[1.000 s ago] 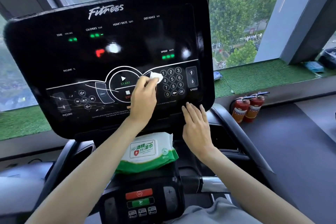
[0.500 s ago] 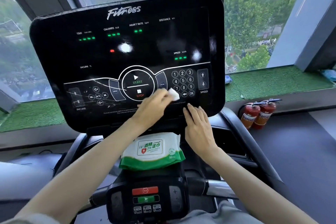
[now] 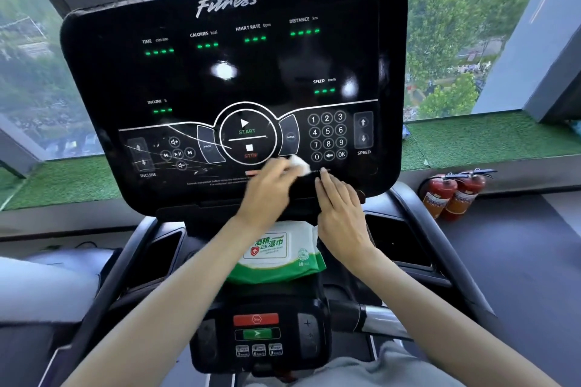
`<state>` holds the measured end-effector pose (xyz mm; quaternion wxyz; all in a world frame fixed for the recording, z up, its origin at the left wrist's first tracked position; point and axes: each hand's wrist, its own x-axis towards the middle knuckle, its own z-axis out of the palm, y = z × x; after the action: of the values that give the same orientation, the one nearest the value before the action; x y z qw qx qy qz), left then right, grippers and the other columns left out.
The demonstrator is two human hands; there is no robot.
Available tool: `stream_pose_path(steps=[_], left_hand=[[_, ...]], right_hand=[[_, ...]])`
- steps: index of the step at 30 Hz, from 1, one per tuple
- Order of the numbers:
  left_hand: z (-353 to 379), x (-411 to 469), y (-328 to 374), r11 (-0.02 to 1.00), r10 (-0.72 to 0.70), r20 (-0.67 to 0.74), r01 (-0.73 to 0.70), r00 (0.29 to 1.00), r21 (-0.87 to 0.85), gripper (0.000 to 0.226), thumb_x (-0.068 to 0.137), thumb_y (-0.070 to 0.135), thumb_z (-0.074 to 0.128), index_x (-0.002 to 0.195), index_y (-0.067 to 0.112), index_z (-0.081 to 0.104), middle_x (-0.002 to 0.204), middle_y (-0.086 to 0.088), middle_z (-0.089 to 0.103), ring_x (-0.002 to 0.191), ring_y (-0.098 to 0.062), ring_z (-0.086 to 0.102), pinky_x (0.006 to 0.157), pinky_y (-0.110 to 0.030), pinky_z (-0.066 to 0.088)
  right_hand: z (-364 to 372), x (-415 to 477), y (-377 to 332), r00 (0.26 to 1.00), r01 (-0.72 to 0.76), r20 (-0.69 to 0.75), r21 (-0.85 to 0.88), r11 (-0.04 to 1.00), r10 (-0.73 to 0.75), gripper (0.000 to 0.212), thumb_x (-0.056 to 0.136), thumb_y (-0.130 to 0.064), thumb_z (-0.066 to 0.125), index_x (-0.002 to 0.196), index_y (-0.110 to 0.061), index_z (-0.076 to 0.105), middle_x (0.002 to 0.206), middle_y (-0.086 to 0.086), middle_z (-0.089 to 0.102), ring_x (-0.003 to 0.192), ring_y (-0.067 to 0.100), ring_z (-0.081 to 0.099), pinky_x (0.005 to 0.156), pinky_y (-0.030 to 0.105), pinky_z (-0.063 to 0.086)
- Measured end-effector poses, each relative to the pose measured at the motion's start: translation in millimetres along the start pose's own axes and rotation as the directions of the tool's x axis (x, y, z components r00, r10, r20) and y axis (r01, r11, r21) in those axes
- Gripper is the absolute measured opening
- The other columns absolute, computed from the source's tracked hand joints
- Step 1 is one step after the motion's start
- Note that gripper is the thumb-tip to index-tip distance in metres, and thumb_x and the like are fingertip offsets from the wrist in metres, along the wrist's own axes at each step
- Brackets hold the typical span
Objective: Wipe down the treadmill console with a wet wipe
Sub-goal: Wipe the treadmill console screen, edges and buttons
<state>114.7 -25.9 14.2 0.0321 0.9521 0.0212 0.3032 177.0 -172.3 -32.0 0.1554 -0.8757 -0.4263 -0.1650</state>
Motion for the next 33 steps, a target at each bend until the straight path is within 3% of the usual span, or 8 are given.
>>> stream_pose_path(steps=[3, 9, 17, 22, 26, 28, 30, 33], left_hand=[[0, 1, 3, 0.997, 0.072, 0.106, -0.075, 0.992, 0.023, 0.044, 0.068, -0.017, 0.055, 0.103, 0.007, 0.066, 0.091, -0.007, 0.061, 0.081, -0.023, 0.059, 0.045, -0.032, 0.052], [-15, -24, -31, 0.955, -0.295, -0.109, 0.292, 0.949, -0.043, 0.035, 0.075, -0.014, 0.059, 0.101, 0.008, 0.068, 0.083, -0.004, 0.057, 0.069, -0.017, 0.056, 0.053, -0.033, 0.052], [-10, -22, -18, 0.966, -0.255, 0.004, 0.255, 0.967, -0.052, 0.033, 0.079, -0.007, 0.060, 0.103, 0.014, 0.066, 0.087, -0.001, 0.056, 0.072, -0.019, 0.057, 0.050, -0.034, 0.051], [-30, -45, -58, 0.792, -0.609, -0.221, 0.598, 0.762, -0.122, 0.021, 0.082, -0.006, 0.056, 0.099, 0.004, 0.066, 0.092, -0.010, 0.058, 0.073, -0.023, 0.057, 0.064, -0.027, 0.044], [-14, -33, -28, 0.949, -0.311, -0.088, 0.306, 0.946, -0.069, 0.029, 0.083, -0.004, 0.057, 0.106, 0.011, 0.065, 0.092, -0.003, 0.058, 0.076, -0.015, 0.058, 0.063, -0.024, 0.047], [-22, -39, -45, 0.942, -0.331, -0.082, 0.325, 0.940, -0.078, 0.024, 0.087, 0.000, 0.055, 0.107, 0.011, 0.065, 0.092, -0.002, 0.057, 0.074, -0.014, 0.057, 0.064, -0.021, 0.045], [-35, -52, -73, 0.855, -0.519, -0.162, 0.511, 0.839, -0.088, 0.022, 0.087, -0.001, 0.052, 0.104, 0.005, 0.064, 0.095, -0.008, 0.056, 0.077, -0.020, 0.058, 0.066, -0.017, 0.038], [-49, -62, -98, 0.591, -0.798, -0.291, 0.780, 0.528, -0.206, 0.023, 0.082, -0.008, 0.050, 0.099, 0.000, 0.063, 0.098, -0.016, 0.057, 0.084, -0.031, 0.056, 0.068, -0.014, 0.027]], right_hand=[[-1, 0, 0, 1.000, 0.000, 0.010, 0.008, 1.000, 0.000, 0.059, 0.072, -0.008, 0.034, 0.126, 0.006, 0.053, 0.137, 0.021, 0.049, 0.119, 0.031, 0.047, 0.097, 0.044, 0.044], [-1, 0, -2, 1.000, -0.001, -0.003, 0.025, 1.000, 0.001, 0.060, 0.073, -0.007, 0.032, 0.129, 0.007, 0.050, 0.140, 0.022, 0.044, 0.122, 0.031, 0.041, 0.099, 0.047, 0.043], [-2, 4, -9, 0.998, 0.063, -0.029, 0.039, 0.997, -0.061, 0.058, 0.073, -0.006, 0.033, 0.127, 0.007, 0.052, 0.138, 0.022, 0.047, 0.122, 0.029, 0.040, 0.097, 0.043, 0.046], [4, 8, -23, 0.996, 0.093, -0.010, 0.051, 0.994, -0.092, 0.055, 0.076, -0.005, 0.037, 0.128, 0.006, 0.051, 0.140, 0.022, 0.045, 0.123, 0.029, 0.039, 0.097, 0.044, 0.046], [4, 13, -46, 0.977, 0.211, 0.012, 0.070, 0.975, -0.212, 0.059, 0.073, -0.004, 0.056, 0.131, 0.004, 0.049, 0.141, 0.021, 0.044, 0.125, 0.031, 0.047, 0.102, 0.042, 0.043], [4, 17, -55, 0.965, 0.259, 0.017, 0.073, 0.963, -0.260, 0.063, 0.071, -0.004, 0.061, 0.133, 0.003, 0.047, 0.142, 0.021, 0.043, 0.126, 0.032, 0.046, 0.105, 0.042, 0.040], [5, 21, -62, 0.957, 0.285, 0.019, 0.081, 0.955, -0.288, 0.064, 0.072, -0.005, 0.060, 0.134, 0.003, 0.046, 0.143, 0.021, 0.042, 0.130, 0.031, 0.043, 0.107, 0.041, 0.037], [7, 27, -77, 0.949, 0.314, 0.017, 0.080, 0.946, -0.316, 0.058, 0.077, -0.009, 0.047, 0.134, 0.003, 0.046, 0.143, 0.020, 0.042, 0.133, 0.029, 0.039, 0.109, 0.042, 0.035]])
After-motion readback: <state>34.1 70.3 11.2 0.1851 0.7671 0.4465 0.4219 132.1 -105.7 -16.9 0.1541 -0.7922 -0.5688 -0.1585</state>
